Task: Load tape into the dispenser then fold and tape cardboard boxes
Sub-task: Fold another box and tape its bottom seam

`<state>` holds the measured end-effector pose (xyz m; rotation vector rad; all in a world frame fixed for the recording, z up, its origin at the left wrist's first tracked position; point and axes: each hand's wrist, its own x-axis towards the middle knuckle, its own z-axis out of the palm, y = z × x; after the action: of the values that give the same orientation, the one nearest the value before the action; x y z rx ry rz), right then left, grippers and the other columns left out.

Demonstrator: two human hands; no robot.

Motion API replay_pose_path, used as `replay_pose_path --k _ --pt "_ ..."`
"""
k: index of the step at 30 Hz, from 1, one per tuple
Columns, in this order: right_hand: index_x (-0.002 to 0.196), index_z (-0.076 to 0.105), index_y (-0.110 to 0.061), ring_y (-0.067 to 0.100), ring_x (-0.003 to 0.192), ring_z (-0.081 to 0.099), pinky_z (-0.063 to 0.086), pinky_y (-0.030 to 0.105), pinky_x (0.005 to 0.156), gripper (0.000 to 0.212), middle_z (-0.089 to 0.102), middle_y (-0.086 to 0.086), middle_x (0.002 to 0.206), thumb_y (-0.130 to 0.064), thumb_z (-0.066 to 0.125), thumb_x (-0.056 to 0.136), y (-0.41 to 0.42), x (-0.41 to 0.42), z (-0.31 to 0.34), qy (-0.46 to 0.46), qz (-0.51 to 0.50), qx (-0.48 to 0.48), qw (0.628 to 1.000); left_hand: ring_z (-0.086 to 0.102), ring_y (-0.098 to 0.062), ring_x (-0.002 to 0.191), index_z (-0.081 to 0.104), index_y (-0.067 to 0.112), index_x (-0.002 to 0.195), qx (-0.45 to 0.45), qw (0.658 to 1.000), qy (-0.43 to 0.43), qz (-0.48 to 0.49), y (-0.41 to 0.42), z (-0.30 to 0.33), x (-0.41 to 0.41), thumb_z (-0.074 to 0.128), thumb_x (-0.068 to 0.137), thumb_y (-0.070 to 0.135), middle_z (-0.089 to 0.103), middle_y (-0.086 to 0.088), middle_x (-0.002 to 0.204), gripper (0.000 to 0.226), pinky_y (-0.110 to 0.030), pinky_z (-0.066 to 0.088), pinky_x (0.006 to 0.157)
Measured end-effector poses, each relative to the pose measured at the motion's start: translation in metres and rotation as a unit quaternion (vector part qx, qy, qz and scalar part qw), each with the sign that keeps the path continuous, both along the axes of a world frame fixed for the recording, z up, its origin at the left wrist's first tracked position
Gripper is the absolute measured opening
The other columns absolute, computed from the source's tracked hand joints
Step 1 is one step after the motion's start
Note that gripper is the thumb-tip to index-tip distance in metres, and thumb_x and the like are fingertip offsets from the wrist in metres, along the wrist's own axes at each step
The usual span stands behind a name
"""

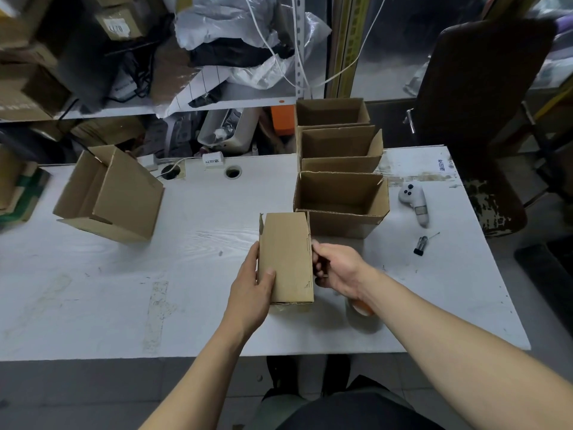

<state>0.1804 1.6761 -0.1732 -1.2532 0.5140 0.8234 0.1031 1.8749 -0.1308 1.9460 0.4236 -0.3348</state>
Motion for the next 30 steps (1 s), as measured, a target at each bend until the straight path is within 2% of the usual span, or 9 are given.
replay_pose_path --k 3,8,11,13,15,17,22,26,30 --pt "0.069 0.052 -0.019 0.013 0.053 0.035 0.031 0.028 0.055 0.047 0.042 -0.001 0.061 -0.054 0.061 0.099 -0.001 -0.008 -0.006 -0.01 -0.007 0.012 1.0 0.059 -0.014 0.129 0.03 0.057 0.153 -0.013 1.0 0.003 0.003 -0.001 0.0 0.001 0.049 0.106 0.031 0.051 0.019 0.151 0.058 -0.048 0.052 0.108" --pt "0.088 0.059 -0.014 0.013 0.062 0.038 0.035 0.028 0.062 0.031 0.046 0.001 0.07 -0.043 0.068 0.091 0.0 -0.017 -0.014 -0.027 -0.041 0.095 0.994 0.058 -0.016 0.128 0.029 0.057 0.153 0.003 1.0 -0.005 0.008 -0.004 0.001 0.0 0.047 0.105 0.031 0.05 0.02 0.149 0.057 -0.048 0.051 0.107" --pt "0.115 0.06 -0.01 0.018 0.074 0.045 0.039 0.033 0.073 0.053 0.055 0.012 0.089 -0.049 0.08 0.086 -0.006 -0.021 -0.015 -0.03 -0.016 0.111 0.993 0.059 -0.015 0.126 0.03 0.061 0.15 -0.013 1.0 0.005 0.019 -0.006 0.001 0.0 0.048 0.105 0.032 0.053 0.018 0.148 0.057 -0.047 0.053 0.105" --pt "0.109 0.059 -0.007 0.018 0.074 0.048 0.04 0.034 0.074 0.049 0.063 0.012 0.09 -0.044 0.082 0.085 -0.009 -0.026 -0.016 -0.037 -0.005 0.117 0.992 0.061 -0.013 0.124 0.032 0.06 0.15 -0.021 0.999 0.008 0.027 -0.007 0.001 0.001 0.049 0.105 0.031 0.056 0.015 0.146 0.057 -0.042 0.054 0.102" --pt "0.093 0.058 -0.009 0.016 0.069 0.047 0.04 0.03 0.07 0.028 0.066 0.006 0.078 -0.032 0.073 0.089 -0.009 -0.03 -0.012 -0.039 -0.008 0.126 0.991 0.062 -0.01 0.12 0.034 0.058 0.15 -0.032 0.999 0.009 0.038 -0.006 0.0 0.001 0.05 0.106 0.028 0.058 0.016 0.142 0.056 -0.031 0.055 0.092" --pt "0.088 0.058 -0.01 0.015 0.067 0.048 0.041 0.029 0.07 0.02 0.065 0.004 0.072 -0.026 0.07 0.089 -0.012 -0.031 -0.009 -0.037 -0.011 0.14 0.989 0.062 -0.008 0.12 0.036 0.057 0.151 -0.053 0.998 0.009 0.045 -0.003 0.0 0.0 0.052 0.107 0.027 0.056 0.02 0.142 0.055 -0.027 0.054 0.087" --pt "0.096 0.065 -0.011 0.019 0.083 0.063 0.047 0.035 0.081 0.02 0.071 0.01 0.097 -0.029 0.072 0.094 -0.018 -0.042 -0.011 -0.029 0.032 0.131 0.99 0.06 -0.015 0.128 0.038 0.054 0.152 -0.084 0.995 0.019 0.051 0.001 0.0 -0.001 0.056 0.106 0.031 0.052 0.022 0.148 0.055 -0.044 0.056 0.105" --pt "0.101 0.064 -0.006 0.023 0.084 0.062 0.053 0.034 0.082 0.012 0.07 0.015 0.097 -0.015 0.067 0.095 -0.018 -0.048 -0.011 -0.025 0.004 0.159 0.987 0.061 -0.012 0.126 0.037 0.054 0.153 -0.082 0.995 0.011 0.053 0.0 0.0 -0.001 0.054 0.107 0.029 0.052 0.024 0.147 0.055 -0.036 0.056 0.1" --pt "0.111 0.064 -0.005 0.019 0.084 0.062 0.053 0.031 0.079 0.019 0.07 0.012 0.098 -0.019 0.067 0.099 -0.019 -0.051 -0.005 -0.018 0.003 0.154 0.988 0.062 -0.01 0.123 0.037 0.055 0.152 -0.076 0.996 0.015 0.049 -0.002 0.001 -0.001 0.054 0.107 0.03 0.053 0.027 0.141 0.054 -0.033 0.055 0.096"
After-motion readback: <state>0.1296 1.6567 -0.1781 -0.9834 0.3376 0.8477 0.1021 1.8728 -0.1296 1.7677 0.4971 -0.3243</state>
